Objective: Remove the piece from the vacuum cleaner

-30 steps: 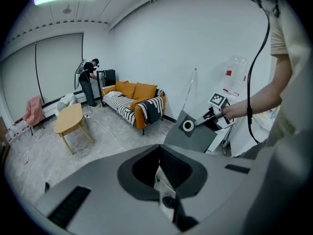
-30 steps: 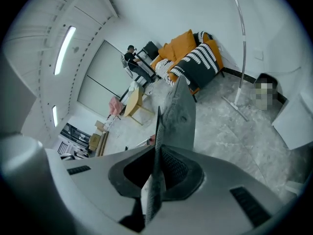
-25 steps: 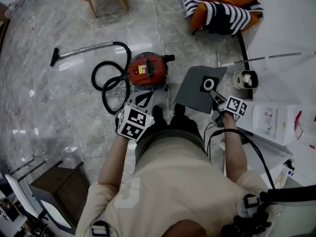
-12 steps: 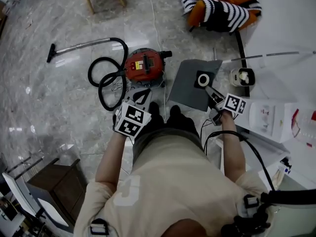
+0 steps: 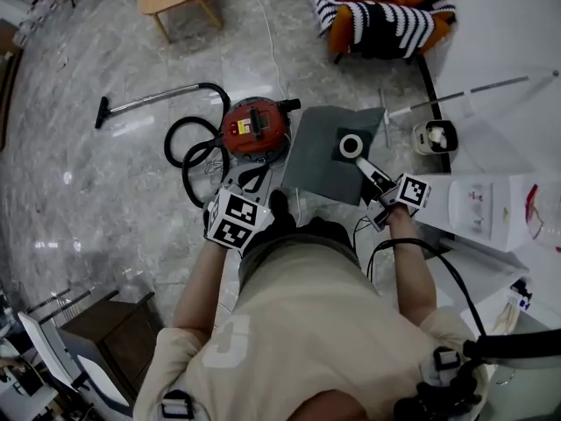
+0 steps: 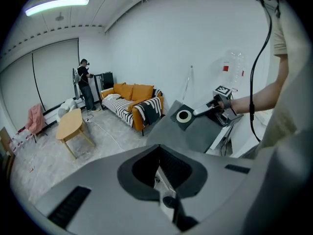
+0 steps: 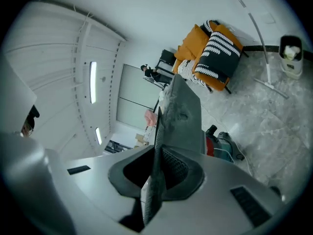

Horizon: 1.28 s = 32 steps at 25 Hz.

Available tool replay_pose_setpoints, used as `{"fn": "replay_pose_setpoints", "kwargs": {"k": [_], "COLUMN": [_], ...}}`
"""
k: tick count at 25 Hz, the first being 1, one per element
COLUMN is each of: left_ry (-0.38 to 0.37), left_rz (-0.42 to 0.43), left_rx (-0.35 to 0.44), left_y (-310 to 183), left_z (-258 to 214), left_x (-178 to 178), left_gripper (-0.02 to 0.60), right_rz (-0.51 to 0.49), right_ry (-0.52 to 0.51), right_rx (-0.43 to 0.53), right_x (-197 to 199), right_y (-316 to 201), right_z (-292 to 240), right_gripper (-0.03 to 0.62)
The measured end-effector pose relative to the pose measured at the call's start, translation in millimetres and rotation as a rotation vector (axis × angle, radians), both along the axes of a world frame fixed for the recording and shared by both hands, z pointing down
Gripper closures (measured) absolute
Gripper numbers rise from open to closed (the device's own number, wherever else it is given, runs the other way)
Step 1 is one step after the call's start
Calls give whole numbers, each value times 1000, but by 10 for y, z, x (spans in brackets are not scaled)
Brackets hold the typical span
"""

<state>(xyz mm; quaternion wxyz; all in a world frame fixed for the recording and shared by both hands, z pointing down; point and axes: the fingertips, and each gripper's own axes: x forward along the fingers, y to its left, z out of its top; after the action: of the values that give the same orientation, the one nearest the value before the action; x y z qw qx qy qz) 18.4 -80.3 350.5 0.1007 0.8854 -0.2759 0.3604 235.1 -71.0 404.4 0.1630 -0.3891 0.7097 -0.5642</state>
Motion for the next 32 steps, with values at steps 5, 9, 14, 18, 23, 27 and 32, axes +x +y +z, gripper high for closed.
{"fn": "replay_pose_setpoints", "kwargs": {"k": [5, 9, 14, 18, 23, 27, 32], "left_ry": [-1, -30, -50, -66, -94, -110, -121], "left_rz": [-1, 2, 7, -32, -122, -200, -258], "left_rx": [5, 15, 37, 71, 41, -2, -10], "left_y": [253, 415, 664, 826, 1159, 1388, 1435], "left_z": [-119, -158, -243, -363, -264, -211, -181], "left_x": [283, 442, 627, 576, 521, 258, -27], "left_gripper": [586, 586, 586, 586, 586, 586, 586], "right_rz": [32, 34, 37, 40, -22, -20, -35], "right_ry": [-107, -139, -128, -98, -194, -235, -308], "right_rx": [30, 42, 63, 20, 40, 42, 52], "right_x": [222, 380, 544, 484, 378, 276, 78], "right_y": [201, 352, 598, 735, 824, 802, 775], "right_z": [-77, -83, -86, -109, -159, -196, -388], "right_gripper": [562, 562, 562, 560, 560, 560, 560]}}
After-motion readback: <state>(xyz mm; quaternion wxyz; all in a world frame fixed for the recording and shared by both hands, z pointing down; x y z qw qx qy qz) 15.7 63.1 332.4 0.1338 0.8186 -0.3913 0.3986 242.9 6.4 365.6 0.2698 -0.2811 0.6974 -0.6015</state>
